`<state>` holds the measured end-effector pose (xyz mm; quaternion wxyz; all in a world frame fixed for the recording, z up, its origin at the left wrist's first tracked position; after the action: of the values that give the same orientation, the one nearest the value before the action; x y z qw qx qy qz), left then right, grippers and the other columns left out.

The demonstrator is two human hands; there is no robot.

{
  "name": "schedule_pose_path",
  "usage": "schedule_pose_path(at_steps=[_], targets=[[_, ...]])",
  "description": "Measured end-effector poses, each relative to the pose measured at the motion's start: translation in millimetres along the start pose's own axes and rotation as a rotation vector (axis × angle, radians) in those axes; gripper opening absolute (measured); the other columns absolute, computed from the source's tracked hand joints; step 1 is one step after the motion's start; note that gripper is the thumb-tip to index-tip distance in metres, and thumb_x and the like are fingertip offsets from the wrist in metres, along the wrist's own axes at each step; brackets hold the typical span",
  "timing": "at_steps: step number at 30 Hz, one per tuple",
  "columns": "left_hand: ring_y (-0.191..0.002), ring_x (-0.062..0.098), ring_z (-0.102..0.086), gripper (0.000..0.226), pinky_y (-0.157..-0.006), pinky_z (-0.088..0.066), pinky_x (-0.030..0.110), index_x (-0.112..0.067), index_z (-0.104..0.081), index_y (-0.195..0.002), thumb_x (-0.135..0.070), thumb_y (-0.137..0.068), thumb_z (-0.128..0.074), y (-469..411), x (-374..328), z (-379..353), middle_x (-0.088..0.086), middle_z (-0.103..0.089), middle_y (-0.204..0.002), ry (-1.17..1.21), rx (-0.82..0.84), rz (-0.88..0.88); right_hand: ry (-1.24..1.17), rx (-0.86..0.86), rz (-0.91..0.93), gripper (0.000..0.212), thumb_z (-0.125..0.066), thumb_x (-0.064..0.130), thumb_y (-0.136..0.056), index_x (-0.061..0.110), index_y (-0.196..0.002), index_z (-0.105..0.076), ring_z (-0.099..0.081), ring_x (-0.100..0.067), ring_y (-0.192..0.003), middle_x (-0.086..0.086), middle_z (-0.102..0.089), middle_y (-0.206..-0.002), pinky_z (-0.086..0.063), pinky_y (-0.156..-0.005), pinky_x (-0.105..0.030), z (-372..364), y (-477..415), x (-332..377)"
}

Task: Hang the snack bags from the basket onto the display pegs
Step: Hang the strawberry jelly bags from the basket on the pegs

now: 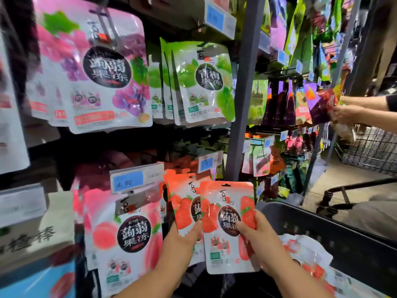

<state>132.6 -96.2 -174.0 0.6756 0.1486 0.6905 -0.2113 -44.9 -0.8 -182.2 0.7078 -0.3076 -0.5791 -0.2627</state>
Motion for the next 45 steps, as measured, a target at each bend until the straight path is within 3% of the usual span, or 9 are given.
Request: schedule_pose_path(at_steps=[5, 8, 12, 26, 31, 34, 36, 40, 45], targets=[[-0.087, -0.009, -0.053, 0.024, -0.066, -0.037, 0.010, -0.034, -0.053, -0.115, -0.038, -0.093, -0.061, -12, 6, -1, -0.025, -0.060, -0.097, -0.092, 0.017, 0.014, 0.002, -0.052, 0.022, 0.024, -0.066, 0.008, -0.092, 0.030, -0.103, -0.065, -0.070, -0.021, -0.091, 0.001, -0.075, -0.094, -0.054, -0.083, -0.039, 13, -12, -11], [-0.095, 0.005, -0.057, 0.022, -0.080, -0.038, 0.020, -0.037, -0.051, -0.114, -0.039, -0.093, -0.060, -21, 9, -4, -0.022, -0.060, -0.098, -0.142, 0.004, 0.019, 0.016, -0.034, 0.024, 0.030, -0.065, 0.008, -0.093, 0.038, -0.096, -0.066, -0.070, -0.025, -0.094, 0.000, -0.075, -0.094, -0.055, -0.088, -0.048, 19, -16, -16], [-0.096, 0.009, -0.057, 0.026, -0.085, -0.036, 0.022, -0.034, -0.052, -0.119, -0.041, -0.094, -0.059, -32, 12, -8, -0.020, -0.061, -0.099, -0.137, -0.019, 0.017, 0.038, -0.015, 0.043, 0.031, -0.064, 0.009, -0.093, 0.040, -0.089, -0.065, -0.069, -0.031, -0.095, -0.005, -0.073, -0.091, -0.053, -0.092, -0.055, 22, -20, -21], [-0.094, 0.009, -0.052, 0.022, -0.085, -0.035, 0.023, -0.036, -0.048, -0.115, -0.038, -0.095, -0.058, -46, 16, -17, -0.022, -0.055, -0.093, -0.115, -0.086, 0.018, -0.007, 0.036, 0.044, 0.026, -0.062, 0.010, -0.095, 0.036, -0.094, -0.066, -0.071, -0.025, -0.094, -0.001, -0.075, -0.094, -0.056, -0.087, -0.050, 19, -34, -26], [-0.079, -0.006, -0.050, 0.016, -0.084, -0.033, 0.022, -0.036, -0.048, -0.109, -0.034, -0.096, -0.057, -52, 14, -16, -0.020, -0.054, -0.092, -0.094, -0.138, 0.021, -0.057, 0.048, 0.046, 0.018, -0.061, 0.007, -0.095, 0.025, -0.098, -0.065, -0.072, -0.026, -0.092, -0.001, -0.076, -0.091, -0.057, -0.081, -0.042, 18, -37, -29], [-0.111, 0.017, -0.054, 0.030, -0.089, -0.030, 0.023, -0.029, -0.049, -0.126, -0.034, -0.097, -0.057, -53, 12, -18, -0.023, -0.051, -0.102, -0.087, -0.172, 0.012, -0.067, 0.067, 0.028, 0.025, -0.061, 0.009, -0.096, 0.033, -0.094, -0.066, -0.072, -0.025, -0.094, -0.002, -0.076, -0.096, -0.057, -0.088, -0.051, 15, -40, -31], [-0.131, 0.024, -0.045, 0.048, -0.094, -0.031, 0.025, -0.018, -0.044, -0.141, -0.033, -0.097, -0.056, -54, 10, -21, -0.009, -0.052, -0.121, -0.083, -0.208, 0.047, -0.087, 0.079, 0.018, 0.029, -0.061, 0.009, -0.096, 0.036, -0.090, -0.067, -0.072, -0.026, -0.096, -0.003, -0.075, -0.098, -0.056, -0.089, -0.054, 12, -43, -32], [-0.118, 0.028, -0.056, 0.034, -0.087, -0.039, 0.027, -0.021, -0.055, -0.124, -0.035, -0.094, -0.060, -69, 23, -16, -0.010, -0.060, -0.104, -0.187, -0.279, 0.073, -0.163, 0.104, 0.003, 0.030, -0.059, 0.006, -0.096, 0.034, -0.096, -0.068, -0.071, -0.029, -0.099, -0.005, -0.075, -0.101, -0.055, -0.090, -0.054, 3, -46, -34], [-0.113, 0.029, -0.056, 0.040, -0.099, -0.046, 0.041, -0.015, -0.059, -0.121, -0.038, -0.089, -0.065, -76, 33, -9, 0.007, -0.061, -0.118, -0.225, -0.346, 0.057, -0.214, 0.132, 0.002, 0.021, -0.060, 0.007, -0.096, 0.023, -0.110, -0.064, -0.071, -0.030, -0.100, -0.009, -0.074, -0.105, -0.055, -0.090, -0.052, -16, -52, -33]])
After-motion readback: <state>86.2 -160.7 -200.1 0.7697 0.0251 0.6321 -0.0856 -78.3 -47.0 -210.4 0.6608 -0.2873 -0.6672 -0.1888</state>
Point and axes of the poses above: each hand's wrist, its own y-axis away from the middle knuckle, its own z-axis out of the back of the hand, x = y × z, the point moved 1 cm from there along -y, towards the middle knuckle
